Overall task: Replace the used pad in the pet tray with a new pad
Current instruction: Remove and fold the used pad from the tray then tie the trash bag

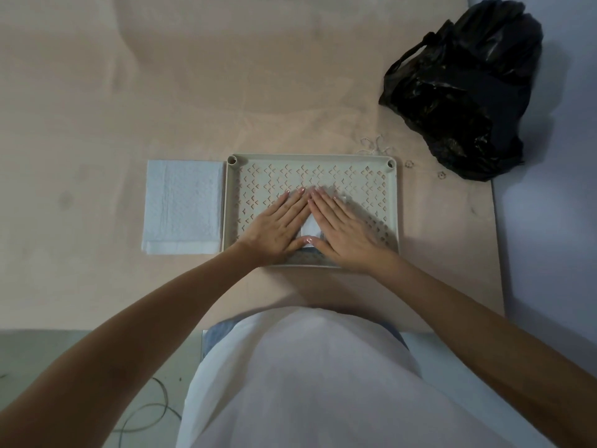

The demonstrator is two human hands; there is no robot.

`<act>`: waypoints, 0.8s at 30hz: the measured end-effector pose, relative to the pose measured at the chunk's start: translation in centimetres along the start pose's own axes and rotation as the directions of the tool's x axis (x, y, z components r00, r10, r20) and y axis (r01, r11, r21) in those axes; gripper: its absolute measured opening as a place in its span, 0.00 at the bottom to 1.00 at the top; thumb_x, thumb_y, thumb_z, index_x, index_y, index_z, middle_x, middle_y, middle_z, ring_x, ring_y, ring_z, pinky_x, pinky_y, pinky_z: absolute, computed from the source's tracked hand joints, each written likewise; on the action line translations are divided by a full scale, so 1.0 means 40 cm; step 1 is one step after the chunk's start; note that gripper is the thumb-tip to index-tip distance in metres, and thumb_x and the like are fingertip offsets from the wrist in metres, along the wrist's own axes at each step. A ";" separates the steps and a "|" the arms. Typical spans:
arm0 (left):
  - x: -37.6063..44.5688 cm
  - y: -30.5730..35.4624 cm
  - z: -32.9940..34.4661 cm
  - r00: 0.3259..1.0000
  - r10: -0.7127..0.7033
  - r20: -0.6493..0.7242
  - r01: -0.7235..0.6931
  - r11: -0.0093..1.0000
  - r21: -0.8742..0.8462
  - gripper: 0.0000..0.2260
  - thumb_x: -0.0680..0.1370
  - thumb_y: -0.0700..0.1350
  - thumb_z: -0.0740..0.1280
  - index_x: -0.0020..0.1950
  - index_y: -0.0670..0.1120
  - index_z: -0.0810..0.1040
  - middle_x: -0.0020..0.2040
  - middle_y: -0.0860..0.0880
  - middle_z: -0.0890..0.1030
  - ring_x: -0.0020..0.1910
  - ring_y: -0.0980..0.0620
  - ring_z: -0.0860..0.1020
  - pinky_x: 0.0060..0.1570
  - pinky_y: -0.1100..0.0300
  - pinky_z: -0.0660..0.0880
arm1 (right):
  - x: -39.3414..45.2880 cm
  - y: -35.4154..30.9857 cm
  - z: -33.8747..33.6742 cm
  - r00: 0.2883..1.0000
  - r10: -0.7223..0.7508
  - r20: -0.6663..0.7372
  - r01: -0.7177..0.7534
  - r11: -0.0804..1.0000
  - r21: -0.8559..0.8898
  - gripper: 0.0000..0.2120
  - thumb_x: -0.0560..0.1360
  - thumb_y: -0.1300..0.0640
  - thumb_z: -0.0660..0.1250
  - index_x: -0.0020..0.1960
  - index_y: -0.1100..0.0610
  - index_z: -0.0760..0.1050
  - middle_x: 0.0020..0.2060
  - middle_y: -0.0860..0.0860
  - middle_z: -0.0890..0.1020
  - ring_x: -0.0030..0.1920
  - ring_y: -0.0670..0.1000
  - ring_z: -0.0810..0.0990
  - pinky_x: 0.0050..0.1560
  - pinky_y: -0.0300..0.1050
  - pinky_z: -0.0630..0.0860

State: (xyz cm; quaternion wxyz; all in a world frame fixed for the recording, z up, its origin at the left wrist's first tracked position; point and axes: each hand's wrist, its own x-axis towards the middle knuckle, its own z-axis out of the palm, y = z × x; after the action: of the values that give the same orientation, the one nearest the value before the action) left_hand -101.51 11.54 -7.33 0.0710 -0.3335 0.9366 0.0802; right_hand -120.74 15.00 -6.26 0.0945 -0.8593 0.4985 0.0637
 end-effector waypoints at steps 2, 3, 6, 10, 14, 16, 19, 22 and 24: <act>0.001 -0.001 0.003 1.000 -0.002 0.003 0.002 1.000 0.015 0.34 0.79 0.61 0.33 0.76 0.38 0.46 0.77 0.40 0.49 0.77 0.44 0.48 0.76 0.50 0.47 | 0.000 0.009 0.014 0.999 -0.014 0.037 0.015 1.000 -0.027 0.34 0.79 0.40 0.39 0.75 0.64 0.43 0.76 0.61 0.50 0.76 0.55 0.45 0.76 0.50 0.44; 0.002 -0.002 0.004 1.000 -0.004 0.004 0.004 1.000 0.012 0.34 0.79 0.61 0.33 0.76 0.38 0.45 0.77 0.41 0.48 0.77 0.44 0.46 0.76 0.50 0.46 | 0.000 0.014 0.019 0.999 -0.021 0.047 0.023 0.999 -0.027 0.34 0.80 0.40 0.39 0.74 0.65 0.44 0.75 0.61 0.51 0.76 0.55 0.47 0.76 0.50 0.45; 0.005 -0.002 0.007 1.000 -0.015 -0.002 0.015 1.000 0.005 0.33 0.79 0.60 0.35 0.76 0.39 0.43 0.77 0.41 0.45 0.77 0.45 0.43 0.76 0.51 0.44 | 0.006 0.020 0.029 0.995 -0.027 0.092 0.030 0.999 -0.026 0.34 0.80 0.39 0.36 0.74 0.65 0.41 0.75 0.61 0.46 0.76 0.56 0.45 0.76 0.50 0.45; 0.005 -0.001 0.016 1.000 -0.023 0.009 0.022 0.999 0.041 0.33 0.79 0.60 0.33 0.76 0.39 0.40 0.77 0.41 0.43 0.77 0.45 0.41 0.76 0.51 0.42 | 0.006 0.020 0.034 0.995 -0.040 0.089 0.045 0.998 -0.051 0.34 0.79 0.40 0.35 0.74 0.66 0.39 0.74 0.61 0.41 0.76 0.57 0.45 0.76 0.51 0.43; 0.007 0.002 0.019 0.999 -0.030 0.012 0.029 0.998 0.061 0.32 0.80 0.59 0.34 0.76 0.38 0.41 0.77 0.40 0.44 0.77 0.45 0.42 0.76 0.50 0.43 | 0.005 0.015 0.030 0.996 -0.031 0.082 0.035 0.998 -0.052 0.34 0.78 0.40 0.35 0.73 0.65 0.36 0.72 0.61 0.38 0.76 0.58 0.42 0.76 0.51 0.39; 0.006 0.004 0.017 0.999 -0.034 0.019 0.033 0.997 0.066 0.32 0.80 0.59 0.34 0.76 0.38 0.41 0.77 0.40 0.45 0.77 0.44 0.42 0.76 0.49 0.44 | 0.006 0.014 0.031 0.995 -0.026 0.093 0.030 0.999 -0.037 0.34 0.78 0.40 0.34 0.73 0.64 0.34 0.72 0.60 0.36 0.76 0.57 0.40 0.76 0.51 0.38; 0.006 0.003 0.008 0.999 -0.029 0.031 0.027 0.998 0.062 0.32 0.80 0.59 0.35 0.76 0.37 0.43 0.77 0.39 0.46 0.77 0.44 0.43 0.75 0.49 0.45 | 0.008 0.015 0.036 0.994 -0.022 0.109 0.025 0.999 -0.025 0.34 0.78 0.40 0.34 0.72 0.63 0.32 0.72 0.59 0.34 0.75 0.55 0.36 0.76 0.51 0.37; 0.000 0.004 -0.015 0.999 -0.009 0.033 0.008 1.000 0.027 0.33 0.80 0.59 0.36 0.77 0.38 0.45 0.77 0.40 0.46 0.77 0.44 0.43 0.76 0.51 0.43 | 0.011 0.020 0.042 0.992 -0.021 0.127 0.024 0.999 -0.024 0.34 0.78 0.39 0.34 0.72 0.62 0.29 0.72 0.58 0.33 0.73 0.54 0.31 0.74 0.50 0.32; -0.018 0.000 -0.025 1.000 0.018 0.009 -0.018 1.000 0.015 0.33 0.80 0.59 0.37 0.77 0.37 0.47 0.77 0.39 0.48 0.77 0.44 0.45 0.76 0.51 0.43 | 0.012 0.021 0.046 0.991 -0.023 0.128 0.029 0.999 -0.039 0.34 0.78 0.39 0.33 0.72 0.61 0.29 0.73 0.58 0.33 0.73 0.55 0.31 0.73 0.50 0.32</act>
State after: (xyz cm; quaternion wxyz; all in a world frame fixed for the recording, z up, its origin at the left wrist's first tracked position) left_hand -101.03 11.79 -6.21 0.0768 -0.3243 0.9398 0.0754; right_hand -121.28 14.61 -8.23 0.1093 -0.8617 0.4788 0.1275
